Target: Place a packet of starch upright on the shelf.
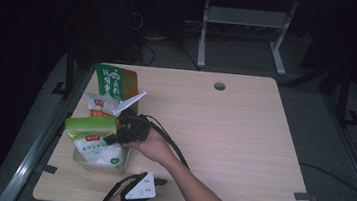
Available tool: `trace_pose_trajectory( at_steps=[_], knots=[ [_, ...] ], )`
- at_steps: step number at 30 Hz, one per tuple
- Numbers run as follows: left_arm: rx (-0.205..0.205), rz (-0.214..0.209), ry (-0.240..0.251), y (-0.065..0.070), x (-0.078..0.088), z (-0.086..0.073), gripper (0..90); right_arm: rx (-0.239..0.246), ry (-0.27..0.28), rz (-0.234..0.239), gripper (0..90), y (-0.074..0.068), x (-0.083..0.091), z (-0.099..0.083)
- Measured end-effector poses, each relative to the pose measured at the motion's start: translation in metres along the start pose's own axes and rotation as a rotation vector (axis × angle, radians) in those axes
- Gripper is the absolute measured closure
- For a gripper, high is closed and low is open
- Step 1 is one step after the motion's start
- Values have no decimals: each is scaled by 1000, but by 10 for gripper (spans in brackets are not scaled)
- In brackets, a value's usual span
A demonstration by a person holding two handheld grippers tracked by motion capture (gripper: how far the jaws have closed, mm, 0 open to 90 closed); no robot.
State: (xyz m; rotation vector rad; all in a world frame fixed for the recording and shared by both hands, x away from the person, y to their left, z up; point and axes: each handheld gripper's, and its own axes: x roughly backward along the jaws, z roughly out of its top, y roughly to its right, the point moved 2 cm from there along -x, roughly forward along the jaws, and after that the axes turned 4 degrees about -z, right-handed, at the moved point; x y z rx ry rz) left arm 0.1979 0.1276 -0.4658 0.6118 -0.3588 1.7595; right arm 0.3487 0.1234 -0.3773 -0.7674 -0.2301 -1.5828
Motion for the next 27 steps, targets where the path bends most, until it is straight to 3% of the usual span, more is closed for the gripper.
trace_pose_trajectory(
  at_steps=[8,11,27],
  knots=[
    [5,1,2,0,0,0,157,-2,25,2,747,1,4,-1],
    [13,-2,7,0,-1,0,157,-12,48,3,662,4,14,-1],
    [2,4,-1,-2,0,0,157,-46,92,-35,535,12,47,-14]
  ],
)
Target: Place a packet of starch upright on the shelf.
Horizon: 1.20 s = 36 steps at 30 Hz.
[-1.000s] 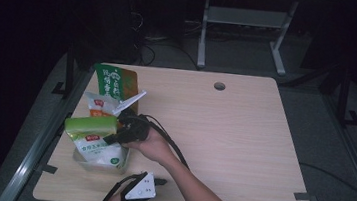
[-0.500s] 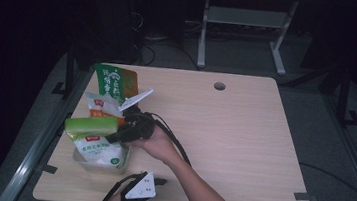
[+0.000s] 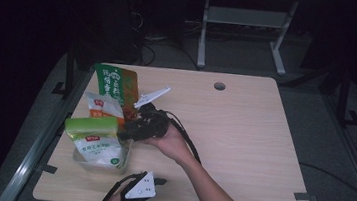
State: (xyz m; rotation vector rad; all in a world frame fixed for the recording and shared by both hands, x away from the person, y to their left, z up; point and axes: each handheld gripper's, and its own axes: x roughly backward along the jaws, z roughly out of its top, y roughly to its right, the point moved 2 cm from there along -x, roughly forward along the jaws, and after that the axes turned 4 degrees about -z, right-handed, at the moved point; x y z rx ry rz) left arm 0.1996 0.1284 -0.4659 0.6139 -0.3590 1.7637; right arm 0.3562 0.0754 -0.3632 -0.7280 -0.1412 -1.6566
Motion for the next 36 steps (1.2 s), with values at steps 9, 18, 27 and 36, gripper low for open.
trace_pose_trajectory(
  at_steps=[9,18,27,36],
  knots=[
    [8,4,4,-2,1,0,157,-3,5,-9,494,4,11,-4],
    [18,6,9,-2,2,0,157,-9,5,-23,454,8,27,-9],
    [20,8,6,-3,3,0,157,-24,13,-43,441,15,42,-19],
    [15,15,7,-6,5,0,157,-35,10,-90,410,25,61,-31]
  ],
)
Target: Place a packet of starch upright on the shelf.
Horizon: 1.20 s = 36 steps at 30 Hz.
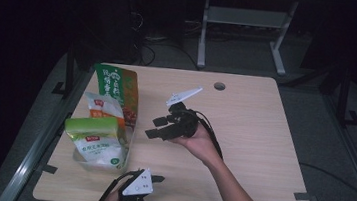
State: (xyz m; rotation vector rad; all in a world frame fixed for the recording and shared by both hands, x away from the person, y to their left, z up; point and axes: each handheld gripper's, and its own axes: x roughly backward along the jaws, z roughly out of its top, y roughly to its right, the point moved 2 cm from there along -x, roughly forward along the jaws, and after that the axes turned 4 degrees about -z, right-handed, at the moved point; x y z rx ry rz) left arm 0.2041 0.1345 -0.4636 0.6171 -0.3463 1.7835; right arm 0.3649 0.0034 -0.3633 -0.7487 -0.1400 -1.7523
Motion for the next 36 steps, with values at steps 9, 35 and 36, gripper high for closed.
trace_pose_trajectory(
  at_steps=[9,35,36],
  knots=[
    [8,1,4,-2,1,0,157,-28,4,-20,392,8,16,-11],
    [13,3,7,-3,3,0,157,-114,0,-86,366,31,59,-63],
    [19,3,18,-3,2,0,157,-118,-4,-88,363,31,61,-66]
  ],
)
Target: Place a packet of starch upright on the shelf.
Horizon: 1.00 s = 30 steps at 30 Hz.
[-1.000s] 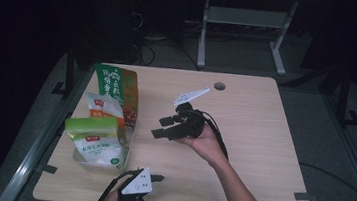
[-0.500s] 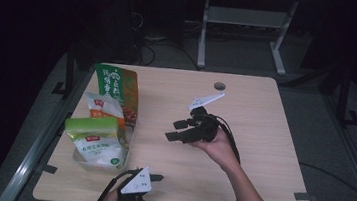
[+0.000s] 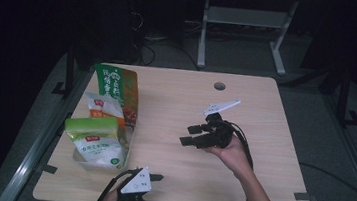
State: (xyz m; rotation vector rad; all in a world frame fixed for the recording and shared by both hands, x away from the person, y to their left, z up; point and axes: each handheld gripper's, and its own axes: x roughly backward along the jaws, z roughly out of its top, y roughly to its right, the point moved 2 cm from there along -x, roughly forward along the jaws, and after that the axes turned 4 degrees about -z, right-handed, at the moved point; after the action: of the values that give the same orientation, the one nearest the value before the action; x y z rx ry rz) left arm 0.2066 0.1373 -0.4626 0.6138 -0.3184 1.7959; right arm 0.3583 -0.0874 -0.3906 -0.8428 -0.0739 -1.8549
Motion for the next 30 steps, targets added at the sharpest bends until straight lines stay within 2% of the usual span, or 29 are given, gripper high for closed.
trace_pose_trajectory(
  at_steps=[16,30],
  knots=[
    [-9,2,-12,-1,1,0,157,-60,-5,-47,343,16,23,-43],
    [0,5,-8,-1,0,0,157,-87,-3,-73,339,19,39,-73]
  ],
)
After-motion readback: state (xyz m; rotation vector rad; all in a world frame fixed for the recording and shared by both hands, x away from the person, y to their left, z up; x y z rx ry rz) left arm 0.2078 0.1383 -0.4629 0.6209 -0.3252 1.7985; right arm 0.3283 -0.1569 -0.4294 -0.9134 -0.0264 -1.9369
